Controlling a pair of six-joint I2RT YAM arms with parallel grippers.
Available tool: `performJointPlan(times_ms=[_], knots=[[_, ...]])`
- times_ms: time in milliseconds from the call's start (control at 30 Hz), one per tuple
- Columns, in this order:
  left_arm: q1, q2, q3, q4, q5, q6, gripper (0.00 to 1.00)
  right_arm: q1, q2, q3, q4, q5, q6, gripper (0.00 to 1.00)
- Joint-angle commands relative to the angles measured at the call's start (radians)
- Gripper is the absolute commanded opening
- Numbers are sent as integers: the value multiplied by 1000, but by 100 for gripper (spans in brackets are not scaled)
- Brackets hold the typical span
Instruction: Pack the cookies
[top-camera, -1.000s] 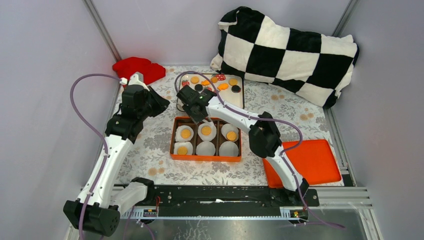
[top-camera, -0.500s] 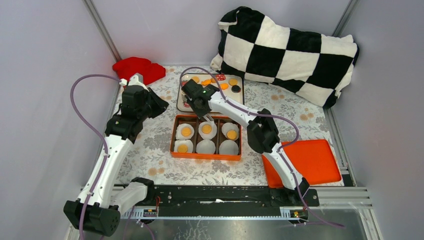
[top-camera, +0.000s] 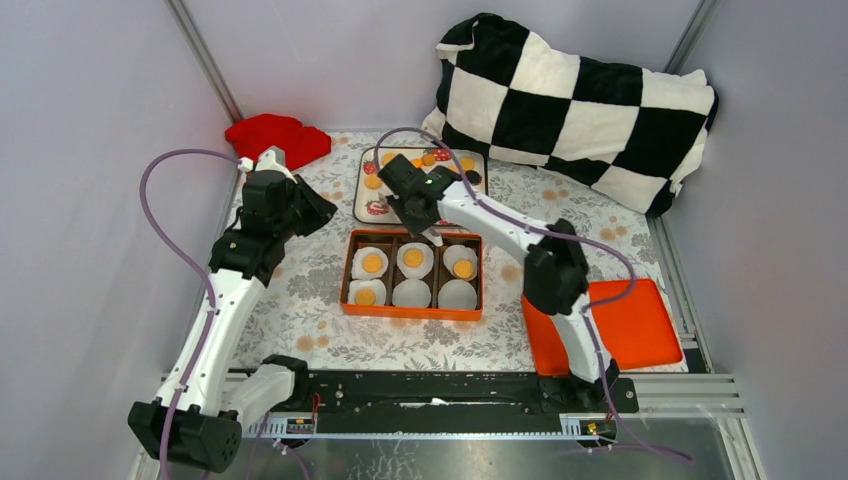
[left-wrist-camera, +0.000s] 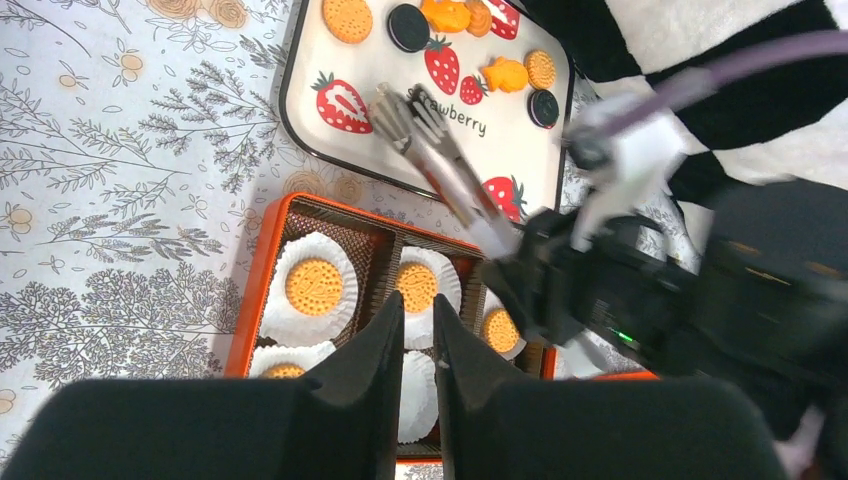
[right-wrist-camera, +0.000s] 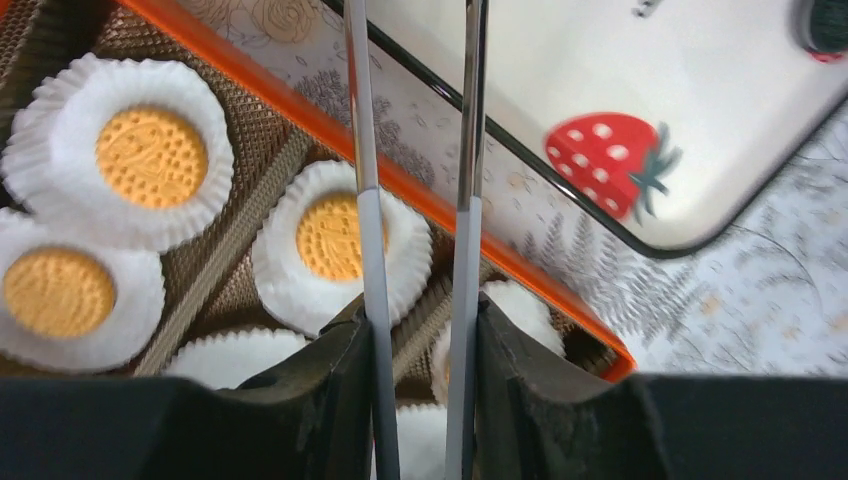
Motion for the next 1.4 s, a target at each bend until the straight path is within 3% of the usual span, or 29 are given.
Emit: performJointPlan(times_ms=[0, 200, 367, 567, 800, 1033, 1233, 1367], knots=[[10, 5, -10, 33, 39, -10, 20, -1, -296, -88, 62, 66, 13, 0], [11, 13, -28, 61, 55, -11, 20, 37, -526, -293, 25, 65, 61, 0], [11, 29, -52, 103, 84, -11, 20, 152, -684, -484, -40, 87, 196, 0], [10, 41, -92, 151, 130, -19, 19, 330, -779, -716, -63, 52, 399, 0], [11, 22, -120, 163, 141, -26, 19, 369, -778, -800, -37, 44, 443, 0], [10, 2, -126, 141, 114, -15, 20, 383, -749, -771, -52, 31, 434, 41], [11, 6, -131, 162, 155, -13, 20, 385, -766, -760, -36, 23, 435, 55], [11, 8, -132, 172, 170, -10, 21, 384, -775, -727, -32, 49, 429, 53]])
